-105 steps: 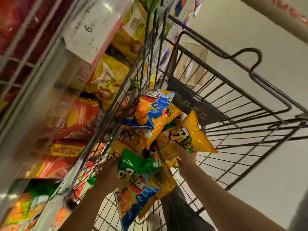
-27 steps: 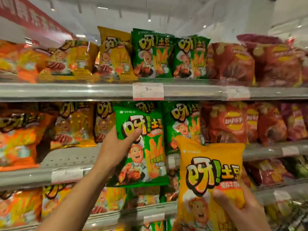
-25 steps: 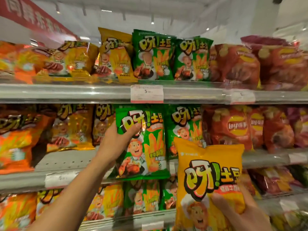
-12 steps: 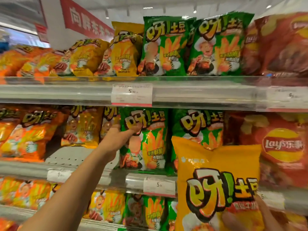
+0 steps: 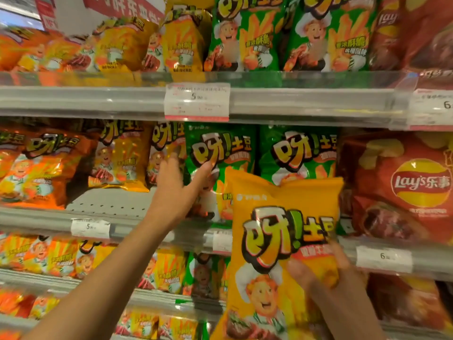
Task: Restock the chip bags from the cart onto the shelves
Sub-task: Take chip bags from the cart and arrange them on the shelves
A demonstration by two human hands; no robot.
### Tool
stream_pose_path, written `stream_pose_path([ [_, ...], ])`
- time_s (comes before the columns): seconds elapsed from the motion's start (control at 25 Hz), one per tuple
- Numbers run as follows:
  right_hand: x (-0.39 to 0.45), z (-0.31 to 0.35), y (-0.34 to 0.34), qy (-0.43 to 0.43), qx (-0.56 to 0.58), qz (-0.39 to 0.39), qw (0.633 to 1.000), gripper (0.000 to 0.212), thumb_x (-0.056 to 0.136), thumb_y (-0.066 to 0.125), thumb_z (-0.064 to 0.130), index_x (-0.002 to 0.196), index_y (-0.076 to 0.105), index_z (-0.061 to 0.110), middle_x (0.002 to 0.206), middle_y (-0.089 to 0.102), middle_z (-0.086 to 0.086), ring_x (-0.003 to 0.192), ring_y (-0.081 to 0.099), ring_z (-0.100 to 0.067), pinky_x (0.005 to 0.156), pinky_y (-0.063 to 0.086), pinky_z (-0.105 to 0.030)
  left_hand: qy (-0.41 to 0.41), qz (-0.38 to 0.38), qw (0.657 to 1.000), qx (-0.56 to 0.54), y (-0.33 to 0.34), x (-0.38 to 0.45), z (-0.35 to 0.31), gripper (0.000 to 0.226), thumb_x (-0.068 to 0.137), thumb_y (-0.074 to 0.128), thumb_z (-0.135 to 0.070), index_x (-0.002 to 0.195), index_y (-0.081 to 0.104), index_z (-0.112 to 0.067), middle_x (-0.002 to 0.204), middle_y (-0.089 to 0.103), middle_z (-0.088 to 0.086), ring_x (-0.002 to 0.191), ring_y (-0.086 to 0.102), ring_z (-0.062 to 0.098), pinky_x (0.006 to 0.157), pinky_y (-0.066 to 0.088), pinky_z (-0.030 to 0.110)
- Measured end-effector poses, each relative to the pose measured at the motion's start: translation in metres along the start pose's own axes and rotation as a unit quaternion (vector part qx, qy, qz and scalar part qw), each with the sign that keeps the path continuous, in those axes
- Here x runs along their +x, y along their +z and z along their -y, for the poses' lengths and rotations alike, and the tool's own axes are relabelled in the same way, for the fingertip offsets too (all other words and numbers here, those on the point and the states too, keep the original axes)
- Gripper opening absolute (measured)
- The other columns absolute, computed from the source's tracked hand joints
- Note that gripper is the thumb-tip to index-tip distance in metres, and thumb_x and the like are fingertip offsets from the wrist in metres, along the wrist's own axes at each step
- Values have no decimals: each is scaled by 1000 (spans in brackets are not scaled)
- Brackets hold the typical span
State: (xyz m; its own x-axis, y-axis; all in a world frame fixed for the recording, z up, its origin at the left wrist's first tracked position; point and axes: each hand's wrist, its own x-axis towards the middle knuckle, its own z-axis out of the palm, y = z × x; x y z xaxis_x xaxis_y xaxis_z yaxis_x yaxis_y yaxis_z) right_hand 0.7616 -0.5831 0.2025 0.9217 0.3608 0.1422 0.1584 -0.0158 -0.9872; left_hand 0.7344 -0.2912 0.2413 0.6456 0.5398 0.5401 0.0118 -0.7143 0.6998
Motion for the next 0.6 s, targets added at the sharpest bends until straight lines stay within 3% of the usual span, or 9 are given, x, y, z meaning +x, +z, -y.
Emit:
stream_pose_path([
  [0.12,-10,4,35,2,26,24,999,55,52,83,47,102,62,41,73,73,26,62,67,10,47,43,-3,64,-13,989,132,-25,-26,33,78,93,37,-73,154,26,-25,144,38,0,132,37,17,106,38,35],
  [0.2,-20,13,66,11,40,24,999,57,54,92,48,102,64,40,76,75,23,64,68,7,51,47,-7,76,14,982,173,-53,-40,51,74,98,36,-66,156,30,-21,147,40,5,135,39,23,110,42,44],
  [0.28,-31,18,101,-4,24,4,1000,54,57,93,54,102,65,42,82,74,28,71,68,11,62,49,-16,105,40,968,225,-86,-53,71,72,99,32,-62,152,40,-15,147,45,9,137,42,29,110,40,53],
  [0.36,-39,19,144,-23,6,-11,1000,57,60,79,62,112,64,44,92,74,33,81,66,15,75,44,-19,114,76,958,254,-127,-64,98,72,97,34,-60,149,46,-11,149,46,12,140,41,34,112,35,57],
  [0.4,-42,20,165,-20,-6,-18,1000,72,59,72,67,126,60,43,108,73,31,95,66,11,84,44,-23,111,96,954,260,-145,-69,111,70,98,39,-60,150,44,-12,152,44,12,143,37,33,114,32,55],
  [0.48,-46,30,206,0,-26,-13,1000,104,59,67,85,150,42,41,147,55,14,131,54,-12,103,42,-38,116,132,941,287,-180,-77,141,70,100,44,-56,156,32,-17,161,32,9,151,25,26,121,23,47],
  [0.52,-46,37,229,-3,-23,-3,1000,111,56,67,91,152,38,43,154,49,9,139,49,-19,111,40,-46,119,143,935,303,-199,-78,160,71,100,43,-56,159,24,-20,164,24,5,153,19,23,122,20,42],
  [0.6,-33,52,268,-24,18,27,999,101,55,73,87,143,49,43,146,59,4,134,57,-24,111,45,-57,116,146,932,312,-232,-81,185,72,100,41,-57,160,17,-24,165,20,1,153,17,20,122,19,37],
])
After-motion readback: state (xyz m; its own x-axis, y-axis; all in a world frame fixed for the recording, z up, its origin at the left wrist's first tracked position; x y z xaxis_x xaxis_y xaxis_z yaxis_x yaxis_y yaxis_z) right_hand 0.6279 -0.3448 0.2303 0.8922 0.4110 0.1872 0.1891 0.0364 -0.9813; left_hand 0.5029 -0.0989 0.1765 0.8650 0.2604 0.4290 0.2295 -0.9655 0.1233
